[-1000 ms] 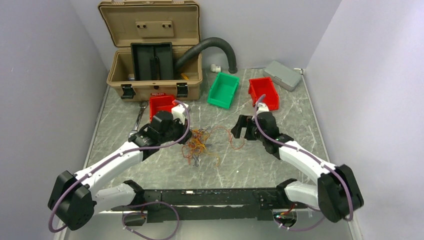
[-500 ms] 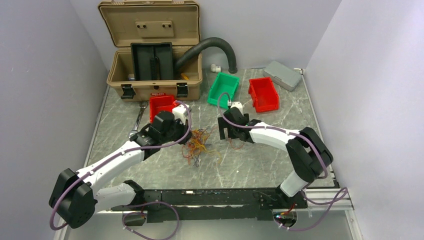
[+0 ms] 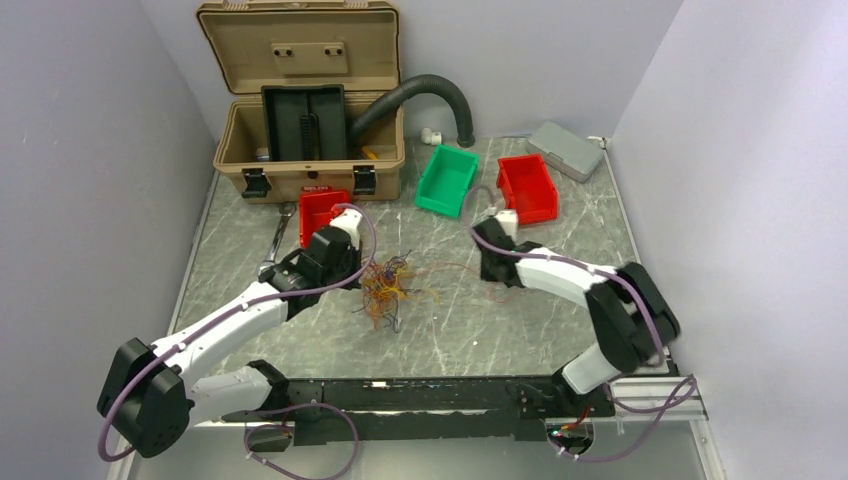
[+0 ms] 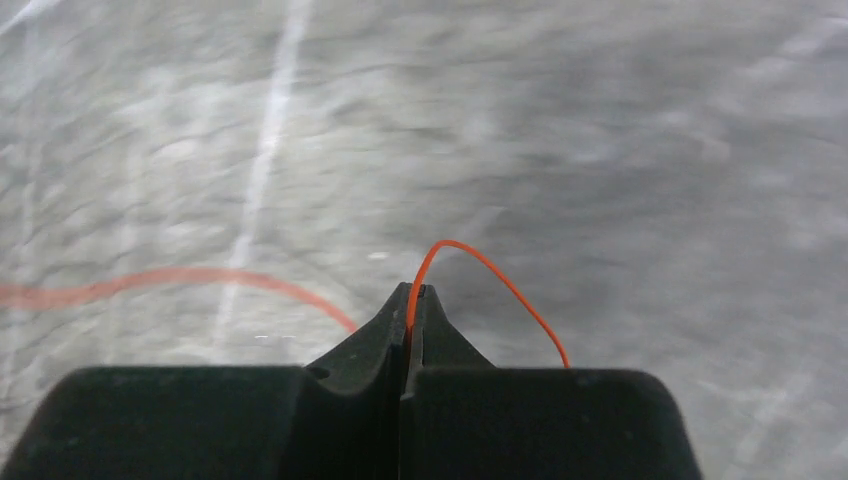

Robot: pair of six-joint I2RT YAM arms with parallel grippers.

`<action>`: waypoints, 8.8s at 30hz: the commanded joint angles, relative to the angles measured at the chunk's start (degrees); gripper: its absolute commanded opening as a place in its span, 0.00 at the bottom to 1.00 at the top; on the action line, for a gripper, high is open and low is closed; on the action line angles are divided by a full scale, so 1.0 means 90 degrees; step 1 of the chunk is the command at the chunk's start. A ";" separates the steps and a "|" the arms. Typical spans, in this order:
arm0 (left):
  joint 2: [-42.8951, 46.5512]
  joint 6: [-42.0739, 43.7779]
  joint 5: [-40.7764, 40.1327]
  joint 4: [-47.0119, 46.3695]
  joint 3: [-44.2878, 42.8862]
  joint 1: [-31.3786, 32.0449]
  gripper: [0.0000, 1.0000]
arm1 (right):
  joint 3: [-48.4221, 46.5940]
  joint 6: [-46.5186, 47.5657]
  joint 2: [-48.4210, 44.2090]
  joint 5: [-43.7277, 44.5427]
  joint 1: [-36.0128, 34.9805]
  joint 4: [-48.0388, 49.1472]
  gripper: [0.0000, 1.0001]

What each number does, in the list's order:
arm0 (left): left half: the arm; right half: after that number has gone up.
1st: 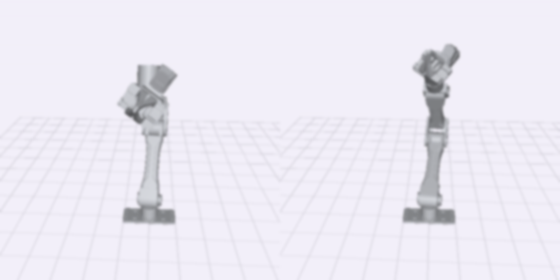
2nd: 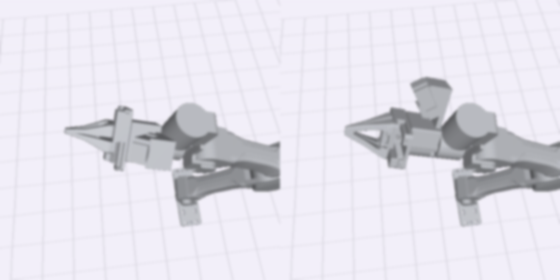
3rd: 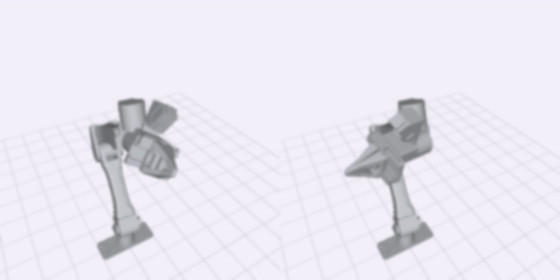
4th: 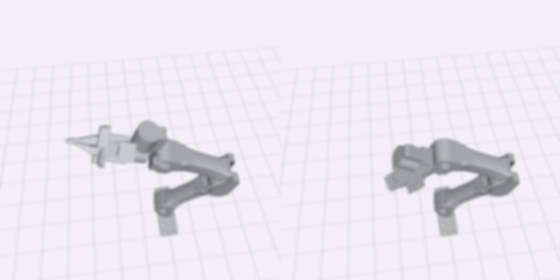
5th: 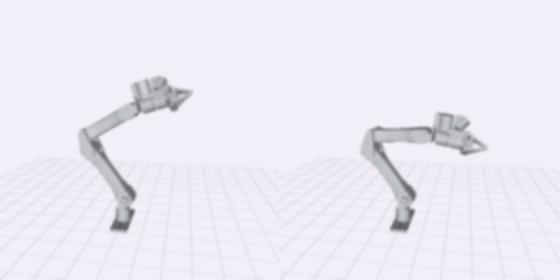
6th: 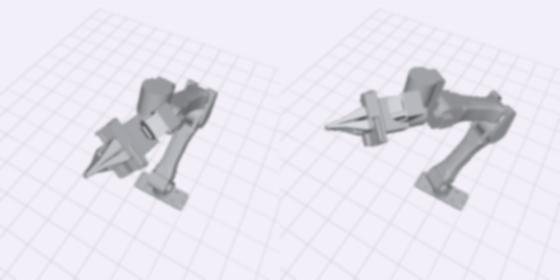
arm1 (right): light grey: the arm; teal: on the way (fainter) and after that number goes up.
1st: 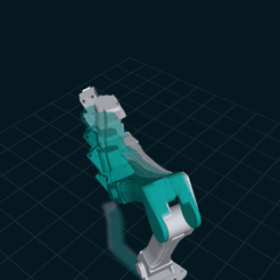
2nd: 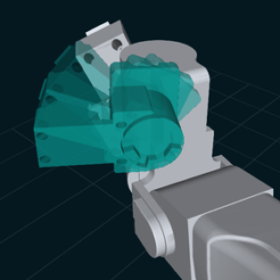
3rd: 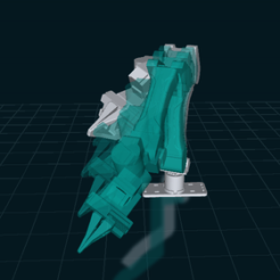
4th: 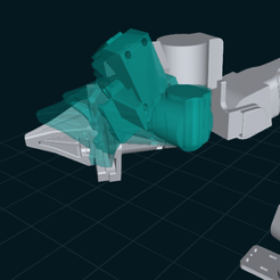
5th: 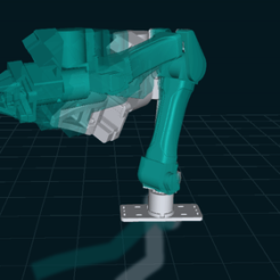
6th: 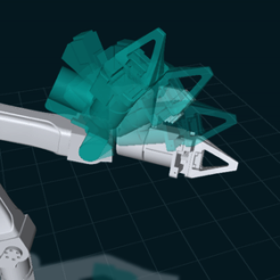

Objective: Untangle the cables
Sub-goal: Untie the cable, then place the cable in the bin, then untie the cable.

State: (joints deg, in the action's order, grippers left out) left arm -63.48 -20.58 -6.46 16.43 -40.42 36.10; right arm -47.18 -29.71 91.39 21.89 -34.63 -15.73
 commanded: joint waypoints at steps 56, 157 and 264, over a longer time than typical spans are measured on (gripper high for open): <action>-0.2974 0.0436 0.3716 -0.2254 -0.2253 0.0298 0.90 | -0.4961 0.0759 -0.2959 -0.2469 0.1607 -0.1229 0.00; 0.0723 -0.0073 0.0453 0.0213 -0.0401 -0.0604 0.91 | -0.9623 0.1938 0.2057 -0.1548 0.1680 0.1209 0.00; -0.0011 -0.0542 0.0950 0.0966 0.0029 -0.0691 0.87 | -0.0024 0.1100 0.0248 -0.3869 -0.1347 0.2148 0.85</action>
State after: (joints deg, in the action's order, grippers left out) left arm -64.01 -25.76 1.83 26.00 -39.59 30.06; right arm -49.04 -19.77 92.64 -13.87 -45.54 0.58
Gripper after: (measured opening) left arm 0.869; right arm 0.879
